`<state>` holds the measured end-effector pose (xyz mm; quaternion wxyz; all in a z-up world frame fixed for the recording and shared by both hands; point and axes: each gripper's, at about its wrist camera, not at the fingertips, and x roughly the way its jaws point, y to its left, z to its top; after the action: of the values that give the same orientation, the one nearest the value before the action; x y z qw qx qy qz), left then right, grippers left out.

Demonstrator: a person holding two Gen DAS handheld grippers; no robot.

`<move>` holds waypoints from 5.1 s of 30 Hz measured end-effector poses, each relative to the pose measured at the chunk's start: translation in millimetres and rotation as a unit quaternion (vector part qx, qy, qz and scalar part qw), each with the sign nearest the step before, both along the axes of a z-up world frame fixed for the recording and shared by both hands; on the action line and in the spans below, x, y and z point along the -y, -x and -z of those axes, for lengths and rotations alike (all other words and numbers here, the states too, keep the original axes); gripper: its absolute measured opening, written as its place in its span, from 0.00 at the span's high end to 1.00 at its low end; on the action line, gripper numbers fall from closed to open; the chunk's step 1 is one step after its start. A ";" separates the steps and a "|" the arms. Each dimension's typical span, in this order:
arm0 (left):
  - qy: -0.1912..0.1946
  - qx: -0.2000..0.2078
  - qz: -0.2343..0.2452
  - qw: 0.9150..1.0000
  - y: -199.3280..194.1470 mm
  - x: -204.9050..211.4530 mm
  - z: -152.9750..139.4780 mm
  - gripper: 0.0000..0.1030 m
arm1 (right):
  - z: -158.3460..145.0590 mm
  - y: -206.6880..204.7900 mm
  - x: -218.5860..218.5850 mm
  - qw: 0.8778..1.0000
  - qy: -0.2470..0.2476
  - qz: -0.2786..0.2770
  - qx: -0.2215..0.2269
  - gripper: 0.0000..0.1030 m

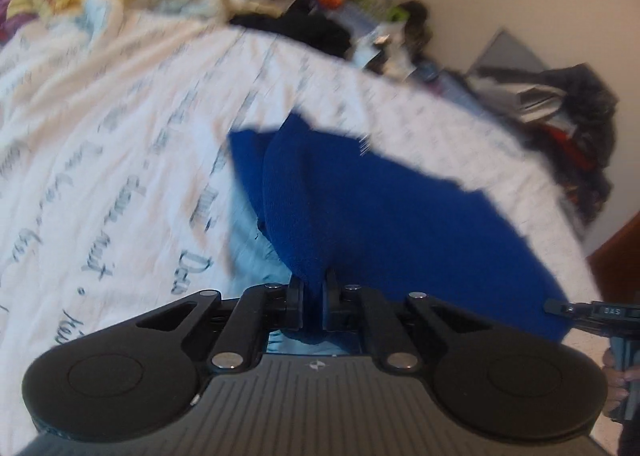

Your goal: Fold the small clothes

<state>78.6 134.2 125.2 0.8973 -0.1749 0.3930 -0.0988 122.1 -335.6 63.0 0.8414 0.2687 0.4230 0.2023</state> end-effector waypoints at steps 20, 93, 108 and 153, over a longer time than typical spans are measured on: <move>-0.180 0.050 0.021 0.982 -6.5 21.4 17.5 0.33 | -38.3 27.9 -9.4 0.992 0.089 -0.004 0.085 0.29; -0.205 0.128 0.114 0.964 38.5 127.5 62.5 0.03 | -5.3 41.8 -126.3 0.950 0.264 -0.029 0.166 0.13; -0.221 0.088 0.102 0.966 93.8 116.4 88.3 0.00 | 22.0 95.0 -124.3 0.955 0.260 -0.077 0.123 0.01; 0.048 -0.063 -0.133 0.988 161.9 -11.0 60.8 0.95 | -22.6 166.3 -14.8 0.969 0.242 -0.024 0.042 0.94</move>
<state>-83.3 145.2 64.4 0.8665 -0.2745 0.4168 0.0136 -44.2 -320.7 85.6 0.8935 0.0382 0.4297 0.1250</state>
